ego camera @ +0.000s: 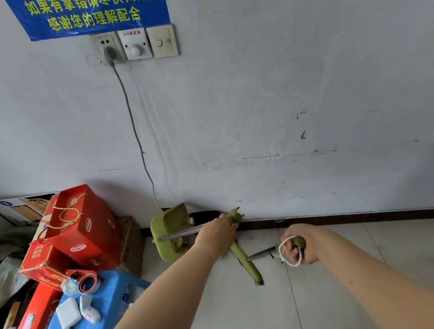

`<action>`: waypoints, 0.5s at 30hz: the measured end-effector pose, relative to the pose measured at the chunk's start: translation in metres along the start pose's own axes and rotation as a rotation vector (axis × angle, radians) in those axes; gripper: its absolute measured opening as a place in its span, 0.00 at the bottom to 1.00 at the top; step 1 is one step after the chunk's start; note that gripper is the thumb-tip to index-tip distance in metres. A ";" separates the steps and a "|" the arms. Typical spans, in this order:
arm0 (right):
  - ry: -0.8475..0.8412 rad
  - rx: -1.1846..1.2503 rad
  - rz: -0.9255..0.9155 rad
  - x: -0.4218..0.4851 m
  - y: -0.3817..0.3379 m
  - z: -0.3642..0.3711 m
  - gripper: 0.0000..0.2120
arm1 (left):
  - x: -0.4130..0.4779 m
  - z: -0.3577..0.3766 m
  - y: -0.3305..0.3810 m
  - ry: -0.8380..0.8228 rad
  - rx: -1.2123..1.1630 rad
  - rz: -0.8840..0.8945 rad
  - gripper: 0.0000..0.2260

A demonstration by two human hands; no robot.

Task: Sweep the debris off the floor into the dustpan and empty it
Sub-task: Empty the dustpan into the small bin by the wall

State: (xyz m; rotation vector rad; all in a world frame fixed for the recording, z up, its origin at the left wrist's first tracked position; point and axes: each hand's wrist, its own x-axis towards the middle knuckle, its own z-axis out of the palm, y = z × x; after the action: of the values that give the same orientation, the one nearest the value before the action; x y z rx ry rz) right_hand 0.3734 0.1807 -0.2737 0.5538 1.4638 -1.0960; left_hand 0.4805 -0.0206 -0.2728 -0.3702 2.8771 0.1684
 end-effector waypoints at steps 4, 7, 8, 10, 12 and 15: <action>0.015 0.030 0.018 0.000 0.008 -0.013 0.17 | 0.002 0.015 0.018 -0.004 0.012 0.016 0.15; 0.030 0.042 0.013 0.002 0.012 -0.023 0.21 | -0.001 0.026 0.030 -0.004 0.014 0.054 0.13; 0.040 0.034 0.016 0.003 0.013 -0.025 0.20 | -0.001 0.030 0.032 -0.010 0.013 0.047 0.13; 0.058 0.031 0.014 0.002 0.017 -0.030 0.16 | 0.000 0.033 0.037 -0.017 0.033 0.053 0.13; 0.074 0.058 0.008 0.003 0.021 -0.036 0.14 | 0.001 0.035 0.041 -0.007 0.039 0.065 0.14; 0.086 0.106 -0.015 0.006 0.028 -0.047 0.17 | 0.003 0.033 0.048 0.018 0.033 0.060 0.14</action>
State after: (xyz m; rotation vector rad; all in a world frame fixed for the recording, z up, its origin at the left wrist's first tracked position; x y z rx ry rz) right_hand 0.3720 0.2320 -0.2928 0.6721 1.4920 -1.1789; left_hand 0.4723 0.0292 -0.3016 -0.2810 2.9066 0.1284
